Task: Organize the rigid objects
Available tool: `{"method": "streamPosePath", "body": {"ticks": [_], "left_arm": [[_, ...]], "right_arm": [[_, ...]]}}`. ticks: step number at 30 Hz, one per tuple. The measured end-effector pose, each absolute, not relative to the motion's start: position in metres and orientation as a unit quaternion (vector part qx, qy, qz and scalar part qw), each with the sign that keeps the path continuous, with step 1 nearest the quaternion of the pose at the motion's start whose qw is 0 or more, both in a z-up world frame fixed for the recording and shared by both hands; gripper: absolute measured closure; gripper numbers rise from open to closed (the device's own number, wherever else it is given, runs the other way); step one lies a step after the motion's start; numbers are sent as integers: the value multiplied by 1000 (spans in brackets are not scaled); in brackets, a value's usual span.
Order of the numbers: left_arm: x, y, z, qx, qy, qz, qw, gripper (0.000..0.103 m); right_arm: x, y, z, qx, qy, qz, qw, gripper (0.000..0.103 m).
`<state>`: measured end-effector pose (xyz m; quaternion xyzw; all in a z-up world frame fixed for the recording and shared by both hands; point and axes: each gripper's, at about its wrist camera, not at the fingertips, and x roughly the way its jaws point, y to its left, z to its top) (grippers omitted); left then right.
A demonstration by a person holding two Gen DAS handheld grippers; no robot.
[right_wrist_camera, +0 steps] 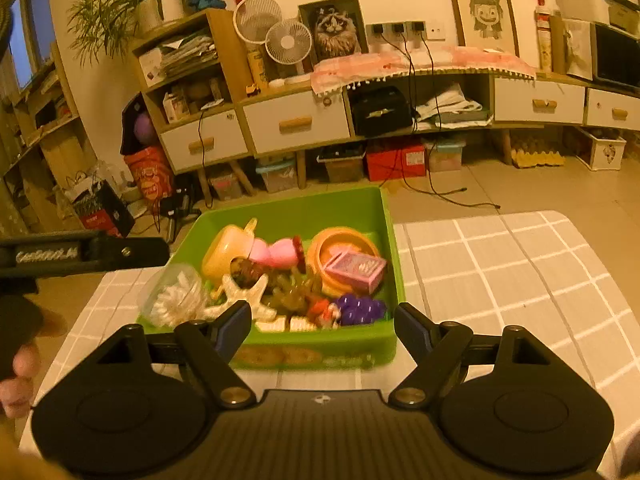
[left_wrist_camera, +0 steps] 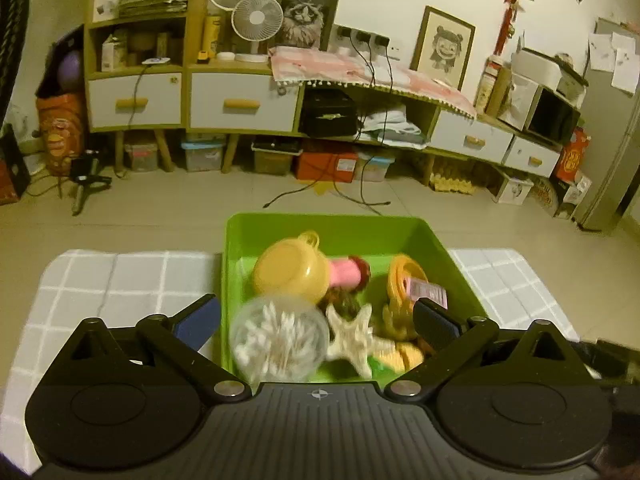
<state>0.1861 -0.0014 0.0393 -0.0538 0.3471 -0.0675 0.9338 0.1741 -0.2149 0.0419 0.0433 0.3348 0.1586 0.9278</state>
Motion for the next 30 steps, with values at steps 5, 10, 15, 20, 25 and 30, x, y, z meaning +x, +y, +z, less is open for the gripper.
{"method": "streamPosePath", "body": {"ticks": [5, 10, 15, 20, 25, 30], "left_arm": [[152, 0, 44, -62, 349, -45, 934, 2], [131, 4, 40, -73, 369, -20, 926, 2], [109, -3, 27, -51, 390, -5, 920, 2], [101, -10, 16, -54, 405, -1, 913, 2], [91, -10, 6, -57, 419, 19, 906, 2], [91, -9, 0, -52, 429, 40, 901, 2]], "right_arm": [[154, -215, 54, 39, 340, 158, 926, 38], [137, -214, 59, 36, 354, 146, 923, 36], [122, -211, 57, 26, 363, 146, 920, 34], [110, -209, 50, 9, 362, 141, 921, 30], [111, -209, 40, 8, 379, 133, 916, 30], [111, -209, 36, 13, 383, 125, 915, 30]]}}
